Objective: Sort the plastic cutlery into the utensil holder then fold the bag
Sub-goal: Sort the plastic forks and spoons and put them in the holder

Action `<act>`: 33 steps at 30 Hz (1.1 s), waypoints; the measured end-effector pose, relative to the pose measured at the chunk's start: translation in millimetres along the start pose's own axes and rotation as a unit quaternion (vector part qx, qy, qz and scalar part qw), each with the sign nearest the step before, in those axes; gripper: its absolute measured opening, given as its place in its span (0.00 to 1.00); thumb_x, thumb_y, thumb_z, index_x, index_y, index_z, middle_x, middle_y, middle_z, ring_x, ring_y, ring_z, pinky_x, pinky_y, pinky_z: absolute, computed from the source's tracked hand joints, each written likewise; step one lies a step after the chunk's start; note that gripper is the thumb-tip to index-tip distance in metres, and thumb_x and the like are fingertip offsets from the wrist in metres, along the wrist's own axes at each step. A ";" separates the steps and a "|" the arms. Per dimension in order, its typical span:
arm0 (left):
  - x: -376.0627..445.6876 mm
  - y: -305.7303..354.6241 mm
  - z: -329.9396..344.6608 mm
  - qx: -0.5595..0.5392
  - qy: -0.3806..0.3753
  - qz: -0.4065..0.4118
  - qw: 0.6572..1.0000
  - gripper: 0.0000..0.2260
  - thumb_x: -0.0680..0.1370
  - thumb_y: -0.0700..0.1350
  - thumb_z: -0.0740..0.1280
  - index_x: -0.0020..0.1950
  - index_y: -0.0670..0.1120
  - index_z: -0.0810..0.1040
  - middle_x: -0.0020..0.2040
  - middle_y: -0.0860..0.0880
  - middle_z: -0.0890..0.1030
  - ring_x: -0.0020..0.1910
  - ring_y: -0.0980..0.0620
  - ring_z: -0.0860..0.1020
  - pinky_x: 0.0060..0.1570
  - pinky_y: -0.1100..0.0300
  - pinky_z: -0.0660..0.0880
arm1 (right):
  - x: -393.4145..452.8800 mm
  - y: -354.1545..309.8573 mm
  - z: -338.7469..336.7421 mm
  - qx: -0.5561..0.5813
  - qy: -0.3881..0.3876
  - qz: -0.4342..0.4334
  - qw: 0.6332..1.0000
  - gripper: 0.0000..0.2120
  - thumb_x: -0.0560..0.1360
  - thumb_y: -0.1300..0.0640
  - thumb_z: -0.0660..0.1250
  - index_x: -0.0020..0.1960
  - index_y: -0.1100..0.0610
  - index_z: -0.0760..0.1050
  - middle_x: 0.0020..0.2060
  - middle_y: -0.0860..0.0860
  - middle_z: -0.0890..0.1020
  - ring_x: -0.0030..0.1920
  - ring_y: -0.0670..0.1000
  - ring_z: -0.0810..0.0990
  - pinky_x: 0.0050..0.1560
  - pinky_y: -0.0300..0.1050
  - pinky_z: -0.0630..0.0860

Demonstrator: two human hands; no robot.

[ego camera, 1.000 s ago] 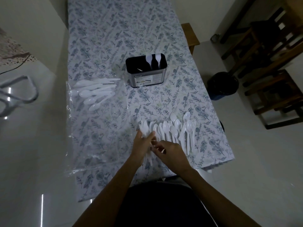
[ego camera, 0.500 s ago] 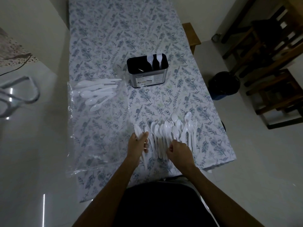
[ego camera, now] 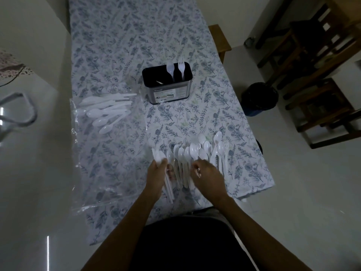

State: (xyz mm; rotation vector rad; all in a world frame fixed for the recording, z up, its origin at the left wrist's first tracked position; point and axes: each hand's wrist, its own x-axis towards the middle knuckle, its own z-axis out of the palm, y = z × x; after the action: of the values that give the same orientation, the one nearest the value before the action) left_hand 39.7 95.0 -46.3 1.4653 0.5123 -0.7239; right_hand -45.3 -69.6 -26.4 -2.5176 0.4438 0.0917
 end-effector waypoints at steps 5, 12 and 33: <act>0.5 5.1 -4.9 -0.025 0.024 -0.017 0.999 0.06 0.84 0.43 0.64 0.57 0.41 0.76 0.39 0.45 0.79 0.32 0.51 0.76 0.31 0.56 0.76 | 6.8 52.4 -15.8 -0.106 0.078 0.085 0.988 0.06 0.78 0.56 0.68 0.51 0.56 0.82 0.49 0.57 0.81 0.47 0.56 0.78 0.41 0.49 0.81; -3.3 4.0 1.4 -0.016 0.010 -0.002 1.000 0.05 0.84 0.41 0.63 0.50 0.42 0.76 0.38 0.44 0.77 0.31 0.50 0.73 0.30 0.57 0.74 | 0.6 88.4 -22.8 -0.149 0.108 0.078 0.980 0.09 0.78 0.56 0.68 0.57 0.55 0.82 0.55 0.59 0.80 0.55 0.59 0.78 0.54 0.52 0.77; -4.6 1.8 1.2 -0.011 0.056 -0.002 0.998 0.04 0.83 0.43 0.65 0.52 0.43 0.78 0.39 0.47 0.78 0.29 0.54 0.72 0.31 0.57 0.71 | 5.4 53.7 6.7 -0.170 0.036 -0.109 0.979 0.17 0.81 0.51 0.62 0.67 0.57 0.75 0.72 0.59 0.73 0.72 0.61 0.70 0.69 0.62 0.72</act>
State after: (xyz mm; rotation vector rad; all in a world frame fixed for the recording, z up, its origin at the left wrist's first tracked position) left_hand 37.6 94.3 -41.7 1.4899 0.6081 -0.6402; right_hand -57.8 -109.4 -61.3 -2.8978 0.1868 -0.0100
